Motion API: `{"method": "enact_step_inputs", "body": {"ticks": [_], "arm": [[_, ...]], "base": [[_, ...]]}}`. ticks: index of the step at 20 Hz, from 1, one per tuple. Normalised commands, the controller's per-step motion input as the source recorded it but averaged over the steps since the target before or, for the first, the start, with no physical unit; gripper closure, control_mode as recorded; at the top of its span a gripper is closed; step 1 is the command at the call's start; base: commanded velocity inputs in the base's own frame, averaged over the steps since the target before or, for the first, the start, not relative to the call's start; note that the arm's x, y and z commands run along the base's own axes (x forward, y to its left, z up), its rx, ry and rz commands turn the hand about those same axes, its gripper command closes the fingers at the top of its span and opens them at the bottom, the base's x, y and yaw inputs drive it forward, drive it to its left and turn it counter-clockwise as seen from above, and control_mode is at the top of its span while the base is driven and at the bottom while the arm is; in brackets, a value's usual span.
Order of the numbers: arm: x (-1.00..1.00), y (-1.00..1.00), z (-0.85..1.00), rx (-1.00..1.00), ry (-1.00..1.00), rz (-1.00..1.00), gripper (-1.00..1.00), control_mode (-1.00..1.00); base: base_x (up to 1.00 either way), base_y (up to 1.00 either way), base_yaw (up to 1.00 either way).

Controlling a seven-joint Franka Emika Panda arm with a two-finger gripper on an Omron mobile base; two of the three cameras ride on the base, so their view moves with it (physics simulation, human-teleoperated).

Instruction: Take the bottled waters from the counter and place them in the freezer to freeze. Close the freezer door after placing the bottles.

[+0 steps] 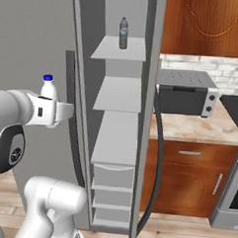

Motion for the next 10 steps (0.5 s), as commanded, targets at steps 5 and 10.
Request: {"method": "enact_step_inputs", "body": {"ticks": [5, 10], "arm": [[0.0, 0.0, 0.0, 0.0, 0.0, 0.0, 1.0, 1.0], [0.0, 0.0, 0.0, 0.0, 0.0, 0.0, 1.0, 1.0]], "base": [[0.51, 0.0, 0.0], [0.59, -0.01, 0.0]]}}
